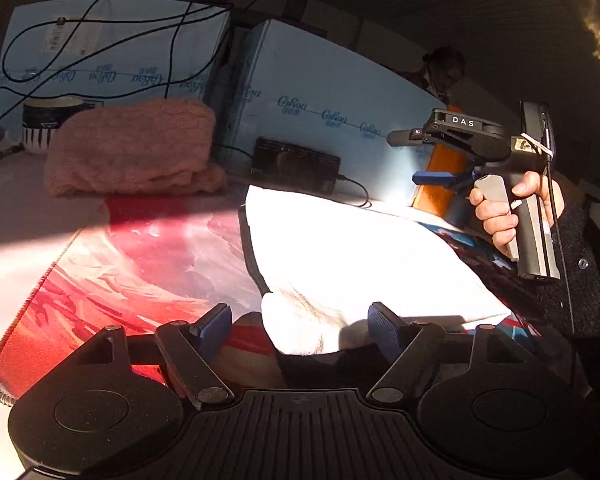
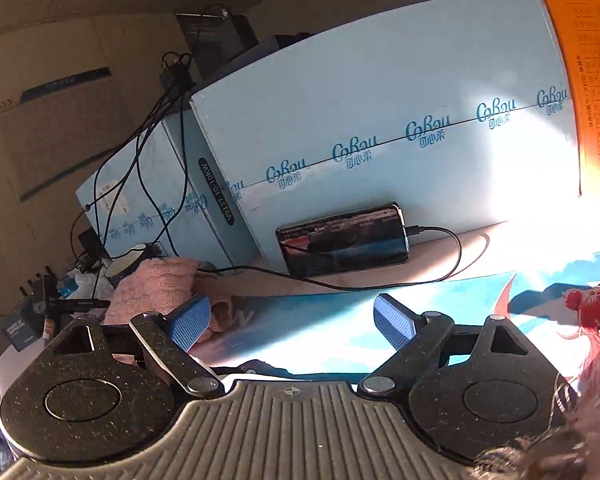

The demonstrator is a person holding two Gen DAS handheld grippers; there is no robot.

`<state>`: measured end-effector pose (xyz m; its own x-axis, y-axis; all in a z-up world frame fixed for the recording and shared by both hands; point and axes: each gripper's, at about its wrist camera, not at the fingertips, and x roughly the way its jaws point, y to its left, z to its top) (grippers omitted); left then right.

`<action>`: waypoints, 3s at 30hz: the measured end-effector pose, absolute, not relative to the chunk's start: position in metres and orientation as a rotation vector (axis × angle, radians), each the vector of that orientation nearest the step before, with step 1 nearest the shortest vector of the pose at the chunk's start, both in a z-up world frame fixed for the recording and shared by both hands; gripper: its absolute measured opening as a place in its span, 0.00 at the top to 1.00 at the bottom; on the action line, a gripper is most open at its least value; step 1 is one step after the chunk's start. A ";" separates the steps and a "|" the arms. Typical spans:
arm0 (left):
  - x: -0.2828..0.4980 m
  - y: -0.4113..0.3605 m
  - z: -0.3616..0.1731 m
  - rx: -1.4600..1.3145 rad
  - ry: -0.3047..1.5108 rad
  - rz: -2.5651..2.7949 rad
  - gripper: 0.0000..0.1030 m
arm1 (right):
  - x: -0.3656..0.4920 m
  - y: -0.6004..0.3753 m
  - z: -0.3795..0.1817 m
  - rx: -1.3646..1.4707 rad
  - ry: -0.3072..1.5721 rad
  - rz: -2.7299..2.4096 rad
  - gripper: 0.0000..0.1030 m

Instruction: Fold clothes

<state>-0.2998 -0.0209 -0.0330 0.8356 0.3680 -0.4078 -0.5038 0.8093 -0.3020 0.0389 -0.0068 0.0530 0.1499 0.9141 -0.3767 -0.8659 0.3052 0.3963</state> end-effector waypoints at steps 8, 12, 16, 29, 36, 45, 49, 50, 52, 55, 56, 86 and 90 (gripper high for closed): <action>-0.301 -0.034 -0.024 -0.555 0.447 0.313 0.08 | 0.059 -0.048 0.013 0.124 0.729 1.157 0.14; -0.286 -0.035 -0.028 -0.577 0.451 0.330 0.07 | 0.063 -0.057 -0.001 0.155 0.794 1.162 0.14; -0.276 -0.022 -0.032 -0.671 0.388 0.344 0.07 | 0.055 -0.048 -0.009 0.142 0.838 1.229 0.14; -0.244 0.003 -0.036 -0.654 0.360 0.383 0.83 | 0.025 -0.042 -0.001 0.020 0.702 1.283 0.84; -0.200 -0.002 0.000 -0.446 0.340 0.299 0.85 | 0.029 -0.047 0.027 -0.085 0.456 1.228 0.86; -0.091 0.011 0.018 -0.252 0.333 0.173 0.85 | 0.087 -0.061 0.046 -0.168 0.230 0.984 0.86; -0.028 0.019 0.010 -0.227 0.357 0.140 0.85 | 0.129 -0.068 0.043 -0.185 0.205 0.836 0.86; -0.014 0.020 0.008 -0.229 0.360 0.133 0.85 | 0.140 -0.068 0.041 -0.203 0.199 0.797 0.86; 0.012 0.022 0.001 -0.250 0.371 0.116 0.85 | 0.159 -0.067 0.033 -0.261 0.174 0.709 0.86; 0.052 0.016 -0.013 -0.263 0.413 0.102 0.85 | 0.190 -0.071 0.023 -0.315 0.178 0.614 0.86; 0.064 0.012 -0.018 -0.262 0.435 0.092 0.85 | 0.201 -0.073 0.019 -0.326 0.188 0.588 0.86; 0.042 -0.001 -0.009 -0.092 0.383 0.178 0.07 | 0.153 -0.118 0.009 -0.077 0.233 0.230 0.00; 0.012 0.006 -0.006 -0.041 0.299 0.262 0.02 | 0.124 -0.116 0.007 -0.045 0.213 0.210 0.00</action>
<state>0.0120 0.0064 -0.0060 0.9220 0.2491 -0.2964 -0.2613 0.9653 -0.0016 0.1240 -0.1165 0.0072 0.9554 0.2025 -0.2148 -0.2120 0.9770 -0.0220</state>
